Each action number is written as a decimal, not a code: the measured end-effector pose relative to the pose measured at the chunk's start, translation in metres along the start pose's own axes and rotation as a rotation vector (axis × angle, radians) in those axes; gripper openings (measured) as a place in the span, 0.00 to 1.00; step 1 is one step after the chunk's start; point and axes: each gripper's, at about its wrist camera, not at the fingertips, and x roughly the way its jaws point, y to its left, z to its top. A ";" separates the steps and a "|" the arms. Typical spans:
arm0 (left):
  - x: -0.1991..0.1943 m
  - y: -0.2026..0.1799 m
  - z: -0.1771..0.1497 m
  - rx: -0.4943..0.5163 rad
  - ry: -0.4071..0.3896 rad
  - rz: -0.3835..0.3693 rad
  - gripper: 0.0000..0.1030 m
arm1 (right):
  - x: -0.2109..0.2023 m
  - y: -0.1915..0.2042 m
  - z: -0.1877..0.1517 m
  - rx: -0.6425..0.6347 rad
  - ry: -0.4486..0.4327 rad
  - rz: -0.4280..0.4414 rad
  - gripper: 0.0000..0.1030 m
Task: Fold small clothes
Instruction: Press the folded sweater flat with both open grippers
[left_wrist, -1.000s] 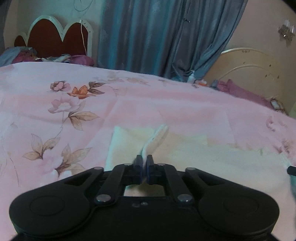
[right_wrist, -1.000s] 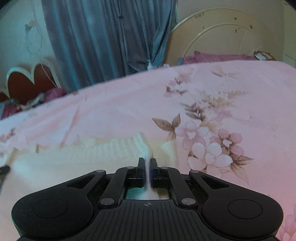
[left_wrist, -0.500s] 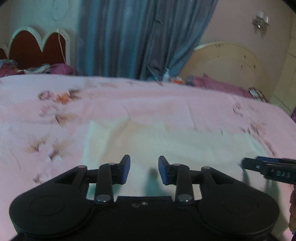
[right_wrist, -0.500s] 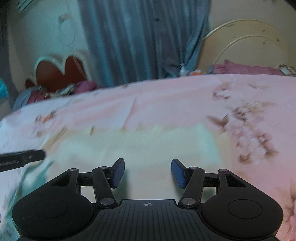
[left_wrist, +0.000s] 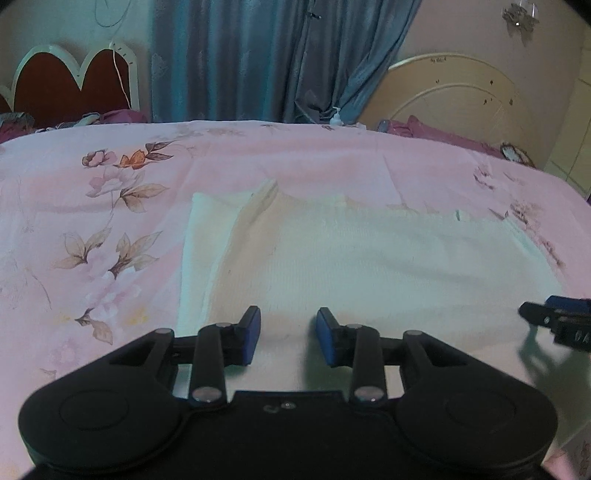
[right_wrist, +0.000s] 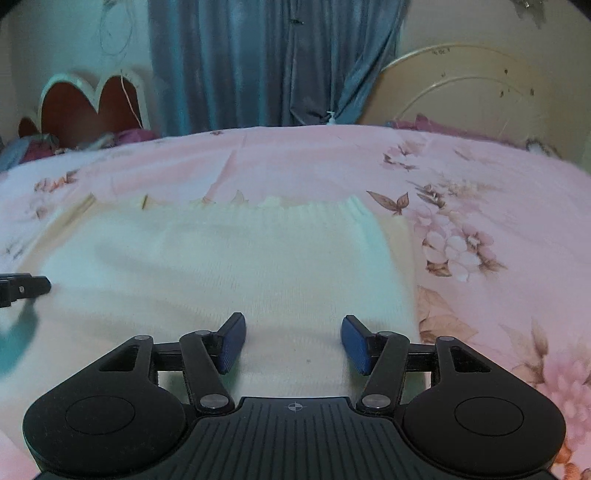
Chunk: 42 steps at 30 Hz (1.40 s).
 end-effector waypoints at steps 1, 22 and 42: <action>-0.001 0.000 0.001 -0.005 0.008 0.002 0.32 | -0.006 0.000 0.001 0.030 -0.008 0.009 0.55; -0.040 0.002 -0.042 0.053 0.081 -0.040 0.41 | -0.058 0.017 -0.063 0.017 0.036 -0.099 0.55; -0.040 0.000 -0.047 0.068 0.076 -0.031 0.43 | -0.053 0.022 -0.071 0.002 0.063 -0.127 0.55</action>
